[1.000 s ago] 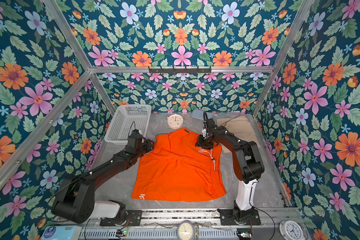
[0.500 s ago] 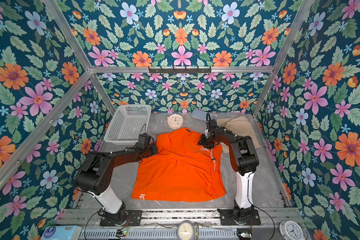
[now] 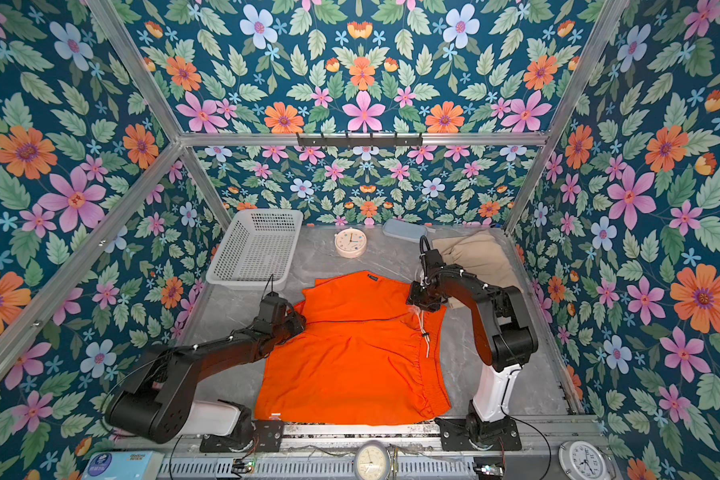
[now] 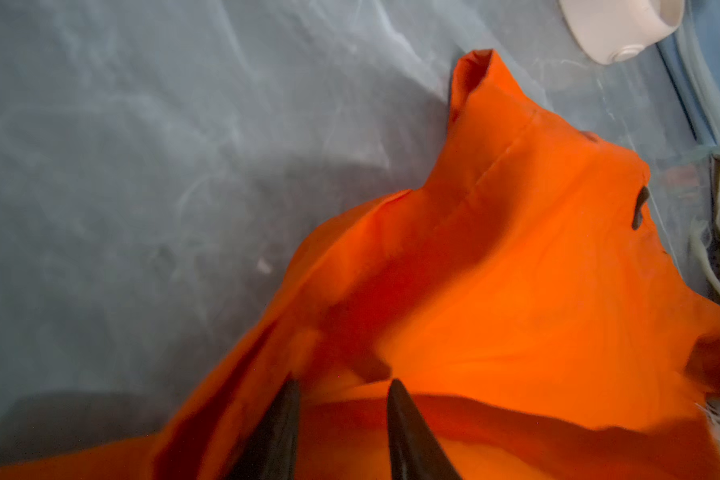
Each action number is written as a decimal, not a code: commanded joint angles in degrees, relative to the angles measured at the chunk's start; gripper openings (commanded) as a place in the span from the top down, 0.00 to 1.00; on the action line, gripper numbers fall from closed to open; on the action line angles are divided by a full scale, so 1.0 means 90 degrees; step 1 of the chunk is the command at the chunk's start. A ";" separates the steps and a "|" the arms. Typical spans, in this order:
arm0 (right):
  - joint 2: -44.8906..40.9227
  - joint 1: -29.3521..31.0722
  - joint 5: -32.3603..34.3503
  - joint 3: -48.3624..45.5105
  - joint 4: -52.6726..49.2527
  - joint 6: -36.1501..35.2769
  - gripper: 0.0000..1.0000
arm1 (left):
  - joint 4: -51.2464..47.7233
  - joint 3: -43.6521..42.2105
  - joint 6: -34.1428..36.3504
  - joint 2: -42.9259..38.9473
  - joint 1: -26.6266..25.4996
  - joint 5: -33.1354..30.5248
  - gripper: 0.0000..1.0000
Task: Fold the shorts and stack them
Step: 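Hold the orange shorts' far corners with both grippers, adjusting the left gripper's grip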
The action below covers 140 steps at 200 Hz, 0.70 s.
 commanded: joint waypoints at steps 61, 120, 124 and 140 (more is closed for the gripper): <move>-0.0501 0.1243 -0.0366 0.0624 -0.0033 0.0136 0.46 | -0.1568 0.1963 0.0883 -0.0294 0.0009 -0.0358 0.39; -0.0012 0.1297 -0.0289 0.0189 0.0169 0.0330 0.46 | -0.2604 0.4414 0.1866 0.2194 0.0039 0.0068 0.23; 0.0008 0.1287 -0.0284 0.0150 0.0165 0.0330 0.45 | -0.2693 0.4544 0.1932 0.2328 0.0029 0.0082 0.22; 0.0077 0.1216 -0.0277 0.0007 0.0164 0.0315 0.45 | -0.3061 0.4949 0.2254 0.2759 0.0031 0.0115 0.21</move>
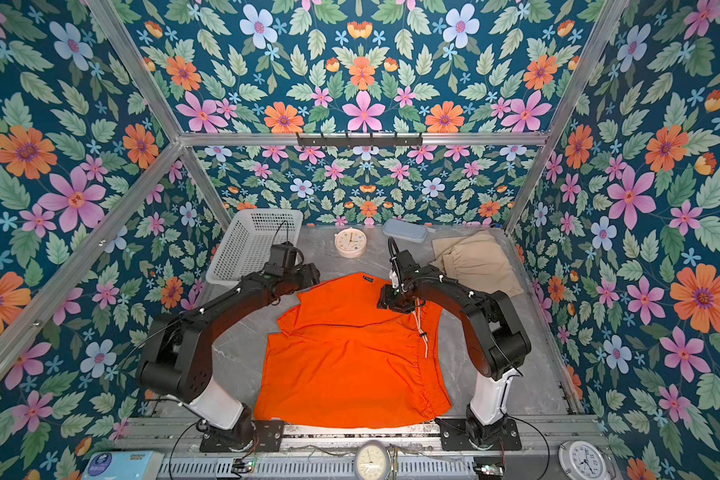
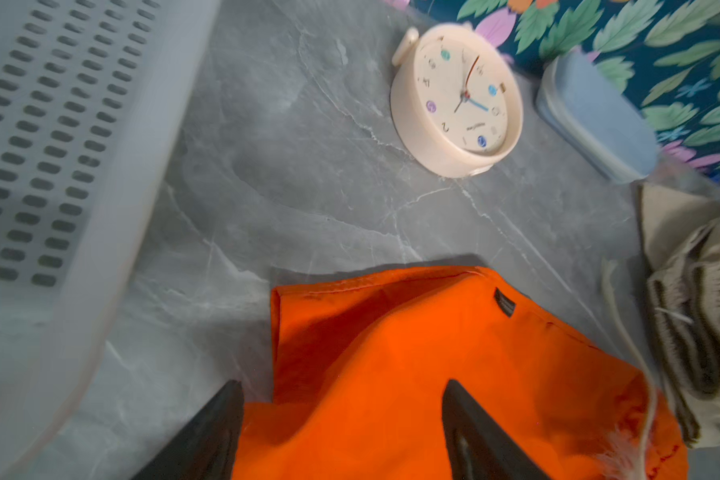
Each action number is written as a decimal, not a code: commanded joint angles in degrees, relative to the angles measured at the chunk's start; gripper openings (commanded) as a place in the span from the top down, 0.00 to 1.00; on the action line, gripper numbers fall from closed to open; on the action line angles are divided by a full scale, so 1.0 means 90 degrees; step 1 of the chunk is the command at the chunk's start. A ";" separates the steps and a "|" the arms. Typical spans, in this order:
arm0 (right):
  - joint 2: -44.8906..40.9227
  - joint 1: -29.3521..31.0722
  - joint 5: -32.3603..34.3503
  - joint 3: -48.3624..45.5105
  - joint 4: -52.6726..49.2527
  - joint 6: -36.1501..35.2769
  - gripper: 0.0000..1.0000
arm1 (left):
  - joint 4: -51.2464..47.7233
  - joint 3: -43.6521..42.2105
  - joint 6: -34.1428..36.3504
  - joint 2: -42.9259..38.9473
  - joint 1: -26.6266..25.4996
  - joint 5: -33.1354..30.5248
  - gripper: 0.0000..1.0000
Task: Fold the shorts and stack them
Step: 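Hold the orange shorts' far corners with both grippers, adjusting the left gripper's grip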
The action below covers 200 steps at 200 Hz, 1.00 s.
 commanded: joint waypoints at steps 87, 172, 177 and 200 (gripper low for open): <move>0.0102 -0.0433 0.0074 -0.0692 0.0152 0.0036 0.45 | -0.1662 0.1146 0.1805 0.1433 -0.0006 0.0485 0.20; 0.0170 -0.0672 0.0006 -0.0940 0.0492 0.0362 0.45 | -0.0729 0.0691 0.2121 0.0381 -0.0191 0.0882 0.89; 0.0158 -0.0700 0.0012 -0.0958 0.0515 0.0391 0.45 | -0.0608 0.0612 0.2233 0.0218 -0.0263 0.0740 0.90; 0.0154 -0.0743 0.0018 -0.0995 0.0556 0.0390 0.45 | -0.0118 0.0260 0.2907 -0.0407 -0.0678 -0.0136 0.98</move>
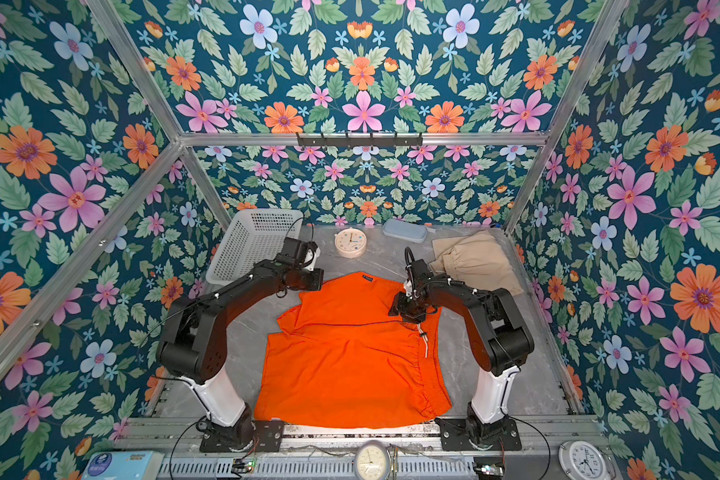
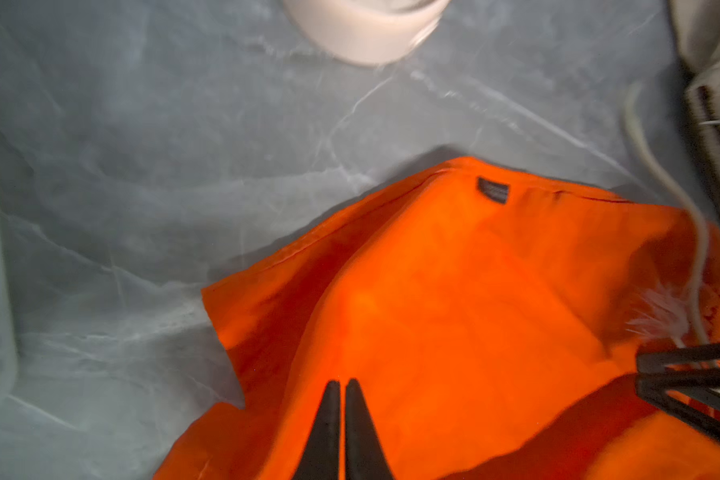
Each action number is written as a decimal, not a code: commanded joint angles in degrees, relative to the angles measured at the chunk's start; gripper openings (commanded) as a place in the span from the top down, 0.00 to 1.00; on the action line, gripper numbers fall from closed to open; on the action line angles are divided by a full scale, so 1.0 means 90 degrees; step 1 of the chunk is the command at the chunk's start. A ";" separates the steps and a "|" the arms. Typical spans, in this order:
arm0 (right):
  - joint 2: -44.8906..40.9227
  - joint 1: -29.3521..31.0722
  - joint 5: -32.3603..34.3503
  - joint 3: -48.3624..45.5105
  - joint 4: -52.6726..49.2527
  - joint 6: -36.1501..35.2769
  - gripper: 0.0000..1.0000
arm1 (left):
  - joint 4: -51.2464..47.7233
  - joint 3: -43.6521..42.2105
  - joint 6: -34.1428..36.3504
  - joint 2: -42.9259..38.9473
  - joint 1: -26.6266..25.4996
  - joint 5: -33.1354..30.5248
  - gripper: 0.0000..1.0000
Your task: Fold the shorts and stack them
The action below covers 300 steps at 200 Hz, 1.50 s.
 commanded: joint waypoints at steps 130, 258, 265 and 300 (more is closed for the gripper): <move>-0.0010 -0.0036 0.0321 -0.0095 -0.0070 -0.0090 0.45 | -0.1139 0.0657 0.1577 0.0765 0.0200 -0.0386 0.27; 0.0004 -0.0051 0.0400 -0.0164 -0.0044 -0.0027 0.45 | -0.1330 0.1147 0.2013 0.1338 0.0340 0.0088 1.00; 0.0009 -0.0062 0.0432 -0.0174 -0.0043 0.0011 0.45 | -0.1280 0.1117 0.2064 0.1140 0.0272 0.0004 1.00; 0.0058 -0.0083 0.0569 -0.0154 0.0007 0.0152 0.45 | -0.0885 0.0933 0.2407 0.0191 -0.0363 -0.1425 1.00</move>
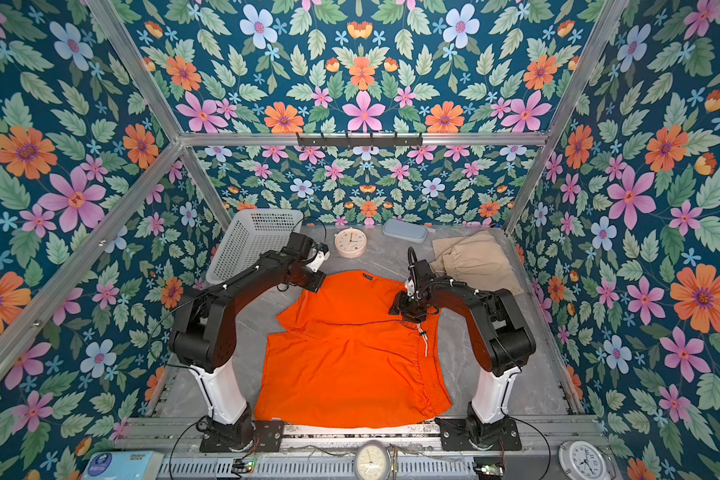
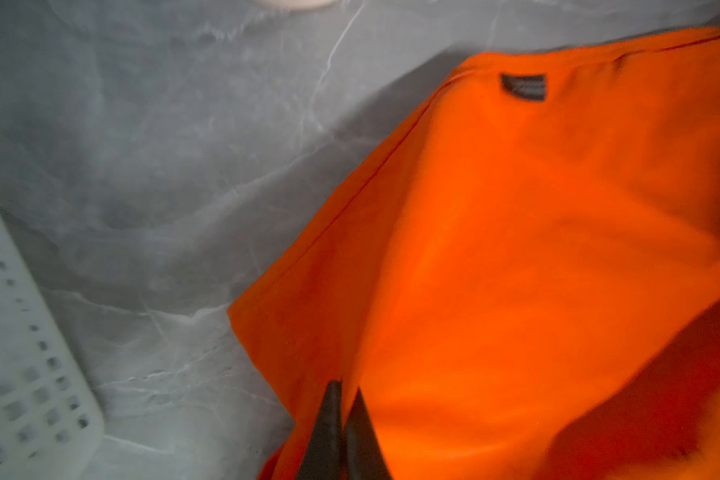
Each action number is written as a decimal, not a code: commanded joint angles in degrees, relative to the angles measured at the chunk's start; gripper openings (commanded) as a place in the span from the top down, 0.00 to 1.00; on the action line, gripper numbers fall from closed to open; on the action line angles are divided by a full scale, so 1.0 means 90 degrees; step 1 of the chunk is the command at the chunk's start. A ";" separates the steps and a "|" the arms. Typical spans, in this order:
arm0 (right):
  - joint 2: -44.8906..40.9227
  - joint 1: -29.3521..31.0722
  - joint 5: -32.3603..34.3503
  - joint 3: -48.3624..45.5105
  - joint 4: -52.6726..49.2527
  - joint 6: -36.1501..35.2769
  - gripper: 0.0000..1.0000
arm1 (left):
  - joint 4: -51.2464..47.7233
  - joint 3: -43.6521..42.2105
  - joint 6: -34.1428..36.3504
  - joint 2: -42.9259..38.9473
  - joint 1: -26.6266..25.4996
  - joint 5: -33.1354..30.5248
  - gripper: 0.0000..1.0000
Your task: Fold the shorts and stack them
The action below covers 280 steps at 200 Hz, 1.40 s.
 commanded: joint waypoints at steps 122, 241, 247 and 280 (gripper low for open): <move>0.0139 -0.0137 0.1486 0.0234 -0.0369 0.0373 0.45 | 0.2064 -0.0083 -0.0068 0.0596 -0.0539 -0.3797 0.96; -0.2187 -0.0481 0.0466 -0.0149 -0.0915 -0.0341 0.41 | 0.1369 -0.0637 -0.2256 -0.0963 -0.0430 -0.0392 0.43; -0.2268 -0.0485 0.0474 -0.0272 -0.1006 -0.0307 0.41 | 0.1556 -0.0901 -0.2471 -0.1040 -0.0430 -0.0104 0.43; -0.2821 -0.1007 0.0123 -0.1282 -0.1248 0.0088 0.40 | 0.2490 -0.2081 -0.3141 -0.1016 -0.0440 0.0516 0.42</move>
